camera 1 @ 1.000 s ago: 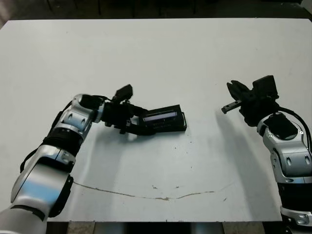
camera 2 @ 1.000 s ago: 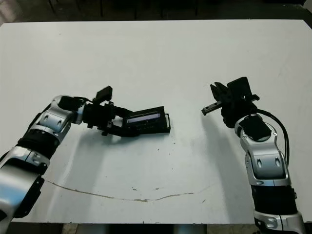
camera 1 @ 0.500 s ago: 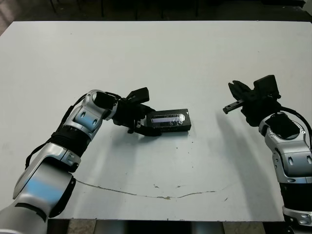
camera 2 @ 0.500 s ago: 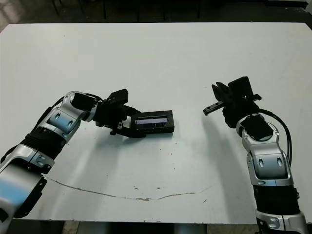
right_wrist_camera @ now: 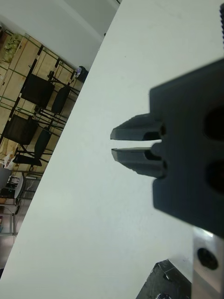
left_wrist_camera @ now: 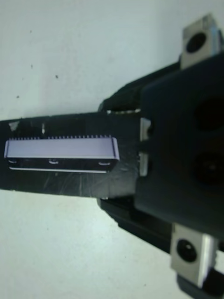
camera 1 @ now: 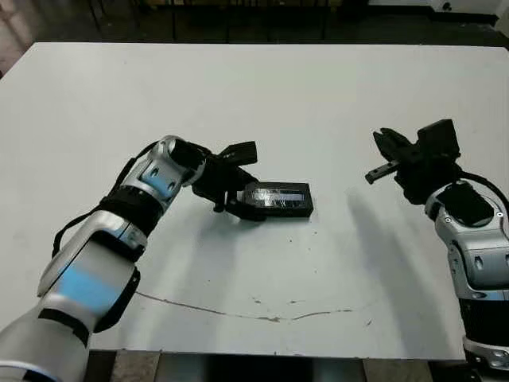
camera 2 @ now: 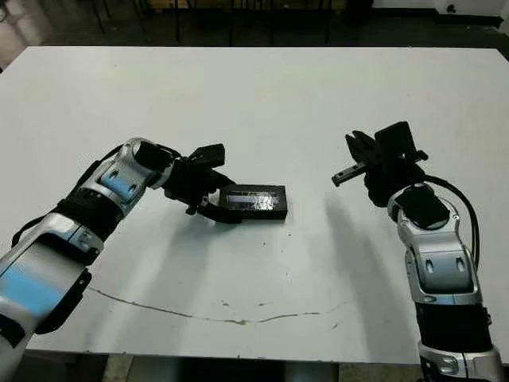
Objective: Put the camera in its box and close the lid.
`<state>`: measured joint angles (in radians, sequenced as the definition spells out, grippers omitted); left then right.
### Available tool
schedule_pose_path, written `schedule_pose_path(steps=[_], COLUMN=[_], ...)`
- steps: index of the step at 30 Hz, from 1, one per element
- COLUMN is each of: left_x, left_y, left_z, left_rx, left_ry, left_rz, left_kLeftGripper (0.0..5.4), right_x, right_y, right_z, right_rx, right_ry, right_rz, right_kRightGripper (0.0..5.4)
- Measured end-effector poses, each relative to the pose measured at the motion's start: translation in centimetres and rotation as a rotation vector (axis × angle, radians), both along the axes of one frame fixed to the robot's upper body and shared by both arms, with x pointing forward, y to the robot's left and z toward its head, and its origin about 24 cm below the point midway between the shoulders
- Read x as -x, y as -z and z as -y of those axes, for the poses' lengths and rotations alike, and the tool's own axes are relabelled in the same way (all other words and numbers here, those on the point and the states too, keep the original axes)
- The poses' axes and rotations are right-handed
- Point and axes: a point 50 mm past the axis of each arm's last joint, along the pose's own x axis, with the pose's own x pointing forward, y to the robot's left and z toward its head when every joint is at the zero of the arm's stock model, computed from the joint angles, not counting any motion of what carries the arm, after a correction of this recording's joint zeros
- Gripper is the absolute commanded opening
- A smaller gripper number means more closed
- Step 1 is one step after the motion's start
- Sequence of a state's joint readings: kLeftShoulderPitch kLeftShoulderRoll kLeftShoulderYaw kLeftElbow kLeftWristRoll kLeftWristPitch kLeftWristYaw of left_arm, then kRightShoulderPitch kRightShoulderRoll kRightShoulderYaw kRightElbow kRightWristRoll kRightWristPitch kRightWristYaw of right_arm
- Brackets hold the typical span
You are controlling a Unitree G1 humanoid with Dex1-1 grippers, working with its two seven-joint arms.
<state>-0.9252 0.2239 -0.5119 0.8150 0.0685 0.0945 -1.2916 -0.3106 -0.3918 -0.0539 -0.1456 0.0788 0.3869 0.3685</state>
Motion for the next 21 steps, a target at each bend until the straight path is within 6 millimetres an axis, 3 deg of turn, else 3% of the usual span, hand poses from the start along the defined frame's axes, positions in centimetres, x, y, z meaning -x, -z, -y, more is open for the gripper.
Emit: schedule_pose_path(steps=[13,16,21], left_x=[0.8,1.1,1.9], left_y=[-0.7,-0.9,-1.1], left_z=[-1.0,-2.6,-6.7], left_rx=[0.030,0.021,0.000], left_ry=[0.128,0.107,0.056], left_rz=[0.120,0.146,0.223], left_kLeftGripper=[4.95,5.38,5.38], right_x=[0.0,0.1,0.1], right_y=[0.2,0.2,0.2], right_z=[-0.4,-0.5,-0.6], right_rx=[-0.007,-0.014,-0.015], right_ry=[-0.019,-0.022,-0.022], right_rz=[-0.003,-0.004,-0.004], right_kRightGripper=[0.00,0.00,0.00])
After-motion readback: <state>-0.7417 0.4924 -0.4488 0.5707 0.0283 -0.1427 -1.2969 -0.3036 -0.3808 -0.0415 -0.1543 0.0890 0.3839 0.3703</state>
